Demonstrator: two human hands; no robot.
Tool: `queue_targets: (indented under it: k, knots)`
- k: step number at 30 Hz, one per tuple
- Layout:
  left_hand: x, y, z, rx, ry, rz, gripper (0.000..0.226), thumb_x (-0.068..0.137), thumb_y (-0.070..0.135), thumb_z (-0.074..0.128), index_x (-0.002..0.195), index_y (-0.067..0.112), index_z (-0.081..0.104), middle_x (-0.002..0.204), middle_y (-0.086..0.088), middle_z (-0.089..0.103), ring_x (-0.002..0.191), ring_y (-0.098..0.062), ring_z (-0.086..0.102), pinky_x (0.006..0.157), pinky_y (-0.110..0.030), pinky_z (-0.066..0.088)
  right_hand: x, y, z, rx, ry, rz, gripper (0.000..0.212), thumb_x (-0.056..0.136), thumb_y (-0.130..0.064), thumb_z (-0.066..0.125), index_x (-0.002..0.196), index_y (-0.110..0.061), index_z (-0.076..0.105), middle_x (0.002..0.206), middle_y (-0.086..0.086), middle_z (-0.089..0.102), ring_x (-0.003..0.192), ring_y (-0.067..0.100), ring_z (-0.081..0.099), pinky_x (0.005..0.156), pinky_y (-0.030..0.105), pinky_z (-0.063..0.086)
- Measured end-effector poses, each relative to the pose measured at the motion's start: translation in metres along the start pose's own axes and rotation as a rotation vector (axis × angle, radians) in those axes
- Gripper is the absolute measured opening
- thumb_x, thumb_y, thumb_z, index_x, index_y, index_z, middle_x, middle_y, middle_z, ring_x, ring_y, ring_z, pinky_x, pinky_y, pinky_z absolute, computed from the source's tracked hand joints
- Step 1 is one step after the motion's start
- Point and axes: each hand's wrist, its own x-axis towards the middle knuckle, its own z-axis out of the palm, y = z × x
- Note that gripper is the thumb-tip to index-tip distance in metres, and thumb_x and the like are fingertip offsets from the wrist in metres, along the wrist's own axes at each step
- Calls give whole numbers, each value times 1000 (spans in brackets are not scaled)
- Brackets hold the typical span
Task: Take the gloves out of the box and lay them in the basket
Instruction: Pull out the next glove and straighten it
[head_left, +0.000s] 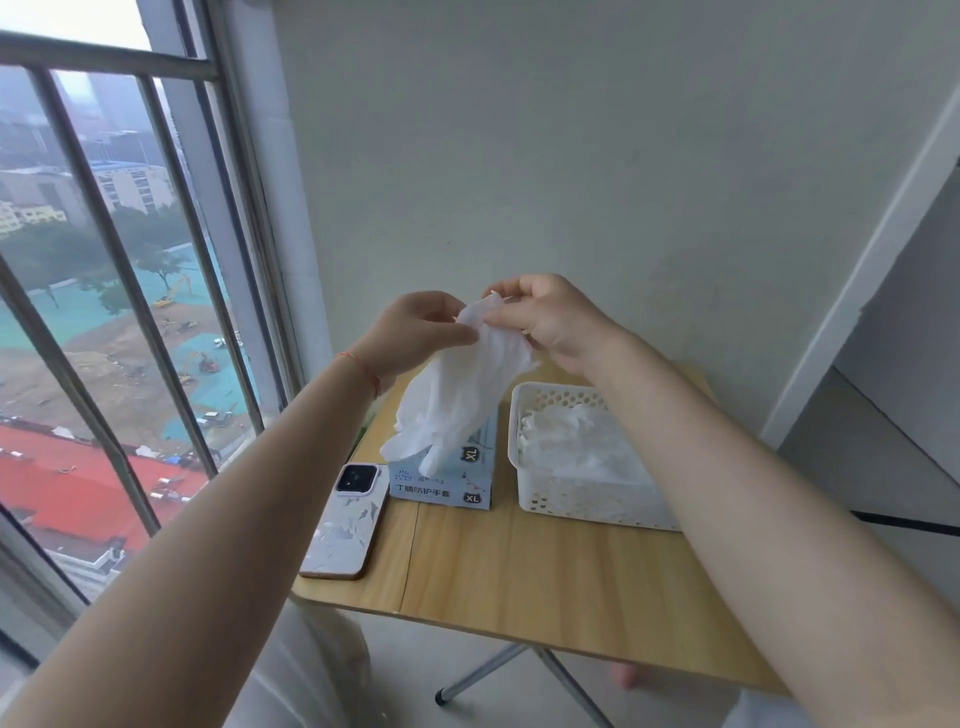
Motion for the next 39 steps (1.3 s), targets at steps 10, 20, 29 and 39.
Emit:
queue_targets:
  k: [10,20,29,39]
  knots:
    - [-15,35,13,-104,-42,78,21,78,16,80,75,11,60,75,-4,57,74,-14,56,77,-29,48,-24,-31,-12,-304,220,-91,7,87,-19,58,87,-17,65,75,-6,59,68,9,54,54,21,41]
    - [-27,7,14,114,-220,-121,51,65,38,82,100,3,73,97,-16,73,84,-24,67,89,-45,55,-23,-19,-13,-584,333,-143,21,85,-24,53,93,-6,61,82,-3,59,77,17,54,68,28,45]
    - [-28,-17,11,-7,-350,-175,20,84,25,77,91,7,75,88,-11,73,80,-22,69,76,-37,57,-6,-7,10,-644,245,-62,18,82,-19,44,67,-18,34,69,-2,42,63,18,36,58,30,31]
    - [-29,-57,-12,-354,-109,-341,18,89,5,56,106,-1,59,103,-17,63,90,-27,64,87,-38,56,22,-4,48,-156,226,109,7,81,-11,41,75,-13,45,70,9,35,67,22,33,55,28,25]
